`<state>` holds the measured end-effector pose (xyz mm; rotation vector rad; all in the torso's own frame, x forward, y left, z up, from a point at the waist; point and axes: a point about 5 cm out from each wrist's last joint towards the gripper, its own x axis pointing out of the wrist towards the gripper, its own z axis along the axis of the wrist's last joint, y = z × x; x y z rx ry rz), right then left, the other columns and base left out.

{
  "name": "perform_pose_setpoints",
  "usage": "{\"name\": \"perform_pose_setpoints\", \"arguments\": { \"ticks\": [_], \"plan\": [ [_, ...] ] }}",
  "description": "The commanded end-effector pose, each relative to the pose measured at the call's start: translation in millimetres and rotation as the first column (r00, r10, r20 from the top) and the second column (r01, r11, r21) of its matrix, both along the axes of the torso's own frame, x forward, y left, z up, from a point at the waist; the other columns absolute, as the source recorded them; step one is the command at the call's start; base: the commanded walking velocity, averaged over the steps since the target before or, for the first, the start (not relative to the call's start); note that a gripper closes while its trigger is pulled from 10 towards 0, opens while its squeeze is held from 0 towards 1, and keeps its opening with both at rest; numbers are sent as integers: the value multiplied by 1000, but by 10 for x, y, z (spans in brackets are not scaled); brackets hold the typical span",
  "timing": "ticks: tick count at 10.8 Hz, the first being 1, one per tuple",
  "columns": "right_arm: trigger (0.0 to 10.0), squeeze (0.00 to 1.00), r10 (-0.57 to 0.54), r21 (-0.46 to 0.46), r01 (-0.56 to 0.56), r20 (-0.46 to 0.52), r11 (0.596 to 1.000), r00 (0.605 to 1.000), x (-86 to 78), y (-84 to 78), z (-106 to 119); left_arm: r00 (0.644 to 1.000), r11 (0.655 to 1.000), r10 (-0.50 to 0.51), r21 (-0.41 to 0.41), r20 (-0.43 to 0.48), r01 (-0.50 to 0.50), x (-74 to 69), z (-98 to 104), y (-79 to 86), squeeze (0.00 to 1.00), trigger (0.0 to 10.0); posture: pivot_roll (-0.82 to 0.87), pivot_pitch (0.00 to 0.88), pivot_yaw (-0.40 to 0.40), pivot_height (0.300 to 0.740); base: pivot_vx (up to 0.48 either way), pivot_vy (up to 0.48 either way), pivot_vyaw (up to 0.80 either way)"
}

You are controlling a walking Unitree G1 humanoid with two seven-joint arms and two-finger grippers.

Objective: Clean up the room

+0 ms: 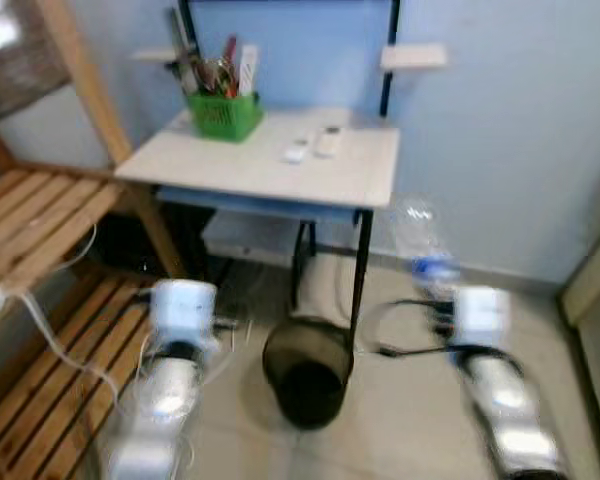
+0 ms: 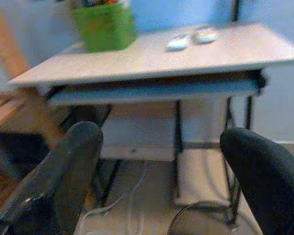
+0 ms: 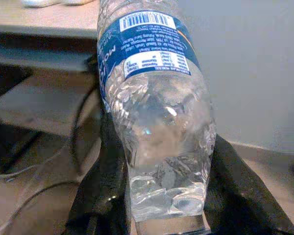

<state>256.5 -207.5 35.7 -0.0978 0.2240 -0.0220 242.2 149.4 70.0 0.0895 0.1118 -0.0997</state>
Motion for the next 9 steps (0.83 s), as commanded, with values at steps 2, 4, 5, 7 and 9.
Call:
{"name": "perform_pose_setpoints", "arguments": {
  "ticks": [2,4,5,7,9],
  "plan": [
    [10000,0,46,24,-48,59,999,997,83,164,100,999,999,31,10,32,-31,7,52,103,0,10000,-132,0,95,740,369,-302,0],
    [10000,0,48,27,-50,61,998,997,89,171,102,999,999,29,36,37,-31,9,59,97,0,10000,-128,0,94,740,332,-343,0],
    [10000,0,52,7,-52,65,999,997,96,160,114,999,998,-1,57,51,-2,12,72,50,0,10000,-128,0,94,740,322,-352,800],
    [10000,0,44,7,-44,58,999,997,82,127,99,998,999,-32,12,53,31,5,85,-40,0,10000,-126,0,91,740,182,-152,800],
    [10000,0,51,-2,-51,47,999,998,64,110,83,998,999,-27,42,51,25,3,80,-27,0,10000,-126,0,90,740,0,0,800]
  ]
}}
